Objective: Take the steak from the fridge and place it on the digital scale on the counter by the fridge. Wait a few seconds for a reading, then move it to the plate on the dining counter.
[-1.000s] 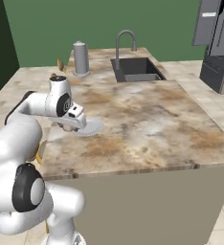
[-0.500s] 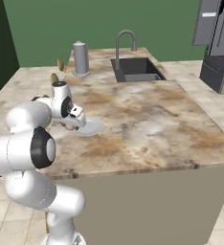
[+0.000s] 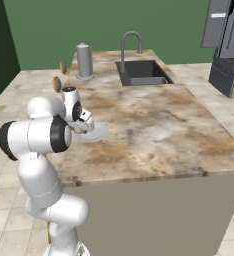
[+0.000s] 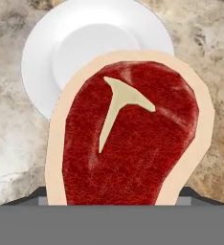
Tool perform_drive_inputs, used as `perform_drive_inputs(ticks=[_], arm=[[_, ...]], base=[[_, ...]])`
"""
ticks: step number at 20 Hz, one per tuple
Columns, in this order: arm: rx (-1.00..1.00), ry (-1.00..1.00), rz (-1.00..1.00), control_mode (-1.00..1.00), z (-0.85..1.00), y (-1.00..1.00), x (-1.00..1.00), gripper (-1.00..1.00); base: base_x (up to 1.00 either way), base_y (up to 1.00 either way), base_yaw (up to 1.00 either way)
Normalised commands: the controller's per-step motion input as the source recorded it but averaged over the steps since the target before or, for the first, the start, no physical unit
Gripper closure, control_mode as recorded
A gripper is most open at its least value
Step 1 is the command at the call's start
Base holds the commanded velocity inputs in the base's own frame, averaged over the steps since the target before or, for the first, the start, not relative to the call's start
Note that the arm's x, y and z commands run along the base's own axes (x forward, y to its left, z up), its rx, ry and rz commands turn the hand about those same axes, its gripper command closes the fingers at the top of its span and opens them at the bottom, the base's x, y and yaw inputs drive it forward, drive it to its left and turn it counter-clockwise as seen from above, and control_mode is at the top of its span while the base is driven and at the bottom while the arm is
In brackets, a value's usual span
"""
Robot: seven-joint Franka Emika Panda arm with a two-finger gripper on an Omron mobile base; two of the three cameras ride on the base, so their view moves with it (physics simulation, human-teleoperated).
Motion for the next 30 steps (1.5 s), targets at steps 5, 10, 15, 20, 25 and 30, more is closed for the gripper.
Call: perform_drive_inputs(ticks=[5,10,15,20,25,30], arm=[[0.0,0.0,-0.01,-1.0,-0.32,0.0,0.45,1.0],[0.0,0.0,-0.02,-1.0,-0.27,0.0,0.38,1.0],[0.0,0.0,-0.02,-1.0,-0.24,0.0,0.28,1.0],[0.0,0.0,-0.01,-1.0,-0.26,0.0,0.22,1.0],[0.0,0.0,-0.01,-1.0,-0.28,0.0,0.06,1.0],[0.0,0.0,-0.02,-1.0,-0.26,0.0,0.0,1.0]], base=[[0.0,0.0,0.0],[0.0,0.0,0.0],[0.0,0.0,0.0],[0.0,0.0,0.0],[0.0,0.0,0.0],[0.0,0.0,0.0]])
